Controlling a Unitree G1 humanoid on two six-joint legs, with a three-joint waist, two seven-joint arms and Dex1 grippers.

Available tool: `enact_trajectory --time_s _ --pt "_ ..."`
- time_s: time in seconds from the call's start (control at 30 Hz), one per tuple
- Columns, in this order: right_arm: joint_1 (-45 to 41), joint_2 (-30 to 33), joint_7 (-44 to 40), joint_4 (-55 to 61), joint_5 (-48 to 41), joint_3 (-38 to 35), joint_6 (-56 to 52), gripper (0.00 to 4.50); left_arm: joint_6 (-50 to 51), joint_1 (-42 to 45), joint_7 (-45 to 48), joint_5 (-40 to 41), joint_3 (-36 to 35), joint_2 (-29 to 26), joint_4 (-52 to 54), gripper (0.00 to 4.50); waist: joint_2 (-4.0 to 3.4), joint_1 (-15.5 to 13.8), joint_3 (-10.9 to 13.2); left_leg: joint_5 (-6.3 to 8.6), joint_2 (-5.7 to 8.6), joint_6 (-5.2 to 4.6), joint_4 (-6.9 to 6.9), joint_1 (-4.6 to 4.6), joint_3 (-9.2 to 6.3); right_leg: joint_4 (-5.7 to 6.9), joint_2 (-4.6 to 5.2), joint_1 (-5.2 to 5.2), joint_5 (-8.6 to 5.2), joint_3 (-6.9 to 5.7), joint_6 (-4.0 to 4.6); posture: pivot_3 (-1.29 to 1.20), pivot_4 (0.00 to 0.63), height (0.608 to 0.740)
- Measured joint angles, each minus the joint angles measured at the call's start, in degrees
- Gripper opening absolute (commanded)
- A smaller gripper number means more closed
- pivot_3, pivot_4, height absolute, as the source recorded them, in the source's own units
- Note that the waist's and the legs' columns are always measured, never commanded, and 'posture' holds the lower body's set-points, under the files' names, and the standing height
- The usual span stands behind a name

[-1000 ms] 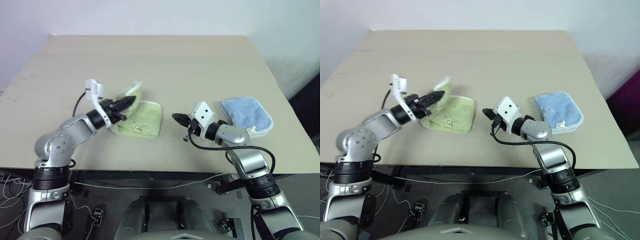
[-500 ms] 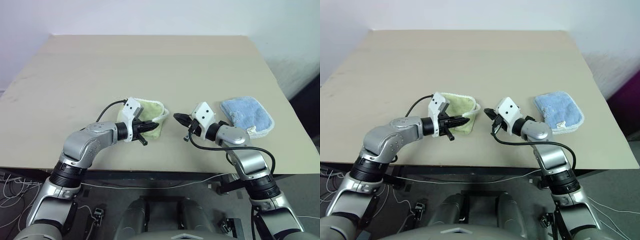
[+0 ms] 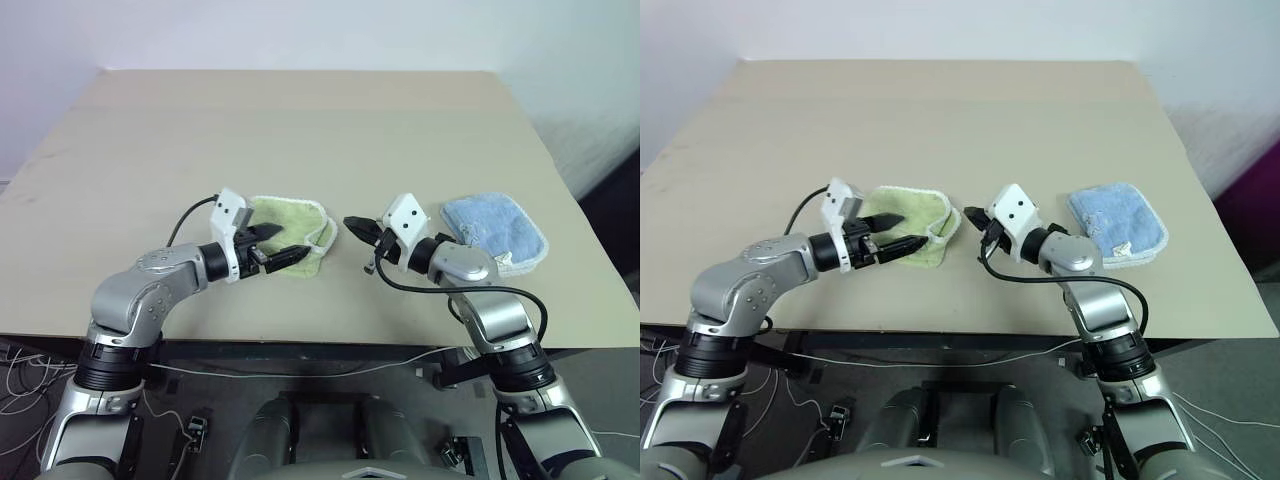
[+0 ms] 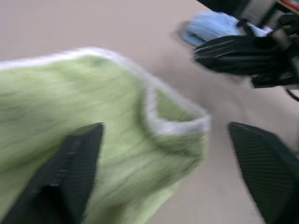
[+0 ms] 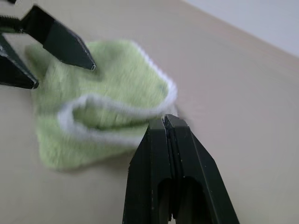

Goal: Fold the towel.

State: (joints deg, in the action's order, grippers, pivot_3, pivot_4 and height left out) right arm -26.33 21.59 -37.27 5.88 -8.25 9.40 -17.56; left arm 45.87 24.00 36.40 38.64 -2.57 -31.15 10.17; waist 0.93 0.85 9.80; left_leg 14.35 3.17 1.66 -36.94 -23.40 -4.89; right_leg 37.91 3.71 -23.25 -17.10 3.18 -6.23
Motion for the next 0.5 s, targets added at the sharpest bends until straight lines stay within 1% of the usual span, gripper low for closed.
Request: enact_trajectory --time_s 0.07,0.13,0.17,0.27,0.33,0.4,0.5 --pt "-1.55 -0.98 0.01 -0.7 -0.35 0.05 -0.56 0.0 -1.87 0.06 -1.28 -0.73 -2.68 0.27 -1.66 3.43 0.0 -0.02 0.0 0.0 0.0 0.0 0.0 0.0 0.0 0.0 0.0 0.0 0.0 -0.01 0.0 0.0 0.15 0.74" --pt "-3.73 -2.59 -0.02 -2.95 -0.89 0.01 -1.36 0.0 -6.0 1.0 -2.77 -4.28 -3.34 0.27 -5.03 2.81 0.0 -0.03 0.0 0.0 0.01 0.0 0.0 0.0 0.0 0.0 -0.01 0.0 0.0 -0.02 0.0 0.0 0.15 0.74" --pt "-4.96 -3.67 -0.08 -4.0 -1.19 0.09 -1.85 0.0 -7.83 1.58 -3.08 -5.96 -3.18 0.33 -6.6 2.39 0.0 -0.04 0.0 0.0 0.02 0.0 0.0 0.0 0.0 0.0 -0.02 -0.01 0.0 -0.02 0.0 0.0 0.15 0.74" --pt "-8.49 -6.54 -0.49 -6.68 -2.11 0.42 -3.2 0.0 -12.34 3.53 -2.45 -9.64 -2.01 1.63 -10.65 1.39 0.0 -0.15 0.0 0.0 0.05 0.0 0.0 -0.03 0.0 -0.01 0.0 -0.01 0.0 -0.04 0.0 0.0 0.15 0.74" --pt "-11.03 -8.37 -1.17 -10.49 -2.1 1.24 -3.89 0.0 -15.22 4.82 -0.84 -12.35 0.29 2.13 -14.53 0.63 0.0 -0.02 0.0 0.0 0.05 0.01 0.0 -0.02 0.0 0.0 -0.02 -0.02 0.01 -0.04 0.0 0.0 0.15 0.74" --pt "-11.8 -9.52 -1.47 -13.88 -1.84 2.31 -4.03 0.0 -16.89 5.08 0.77 -14.27 2.07 2.65 -17.2 0.02 0.0 0.07 0.0 0.0 0.05 0.0 0.01 -0.03 0.01 0.0 -0.02 -0.06 0.0 -0.03 0.0 0.0 0.15 0.74" --pt "-11.42 -10.02 -1.67 -20.39 0.3 4.94 -4.11 0.0 -19.14 5.07 3.6 -17.06 4.73 2.65 -21.22 0.02 0.0 0.14 0.0 0.0 0.05 0.01 0.03 -0.04 0.01 0.01 -0.02 -0.08 0.0 -0.03 0.0 0.0 0.15 0.74"
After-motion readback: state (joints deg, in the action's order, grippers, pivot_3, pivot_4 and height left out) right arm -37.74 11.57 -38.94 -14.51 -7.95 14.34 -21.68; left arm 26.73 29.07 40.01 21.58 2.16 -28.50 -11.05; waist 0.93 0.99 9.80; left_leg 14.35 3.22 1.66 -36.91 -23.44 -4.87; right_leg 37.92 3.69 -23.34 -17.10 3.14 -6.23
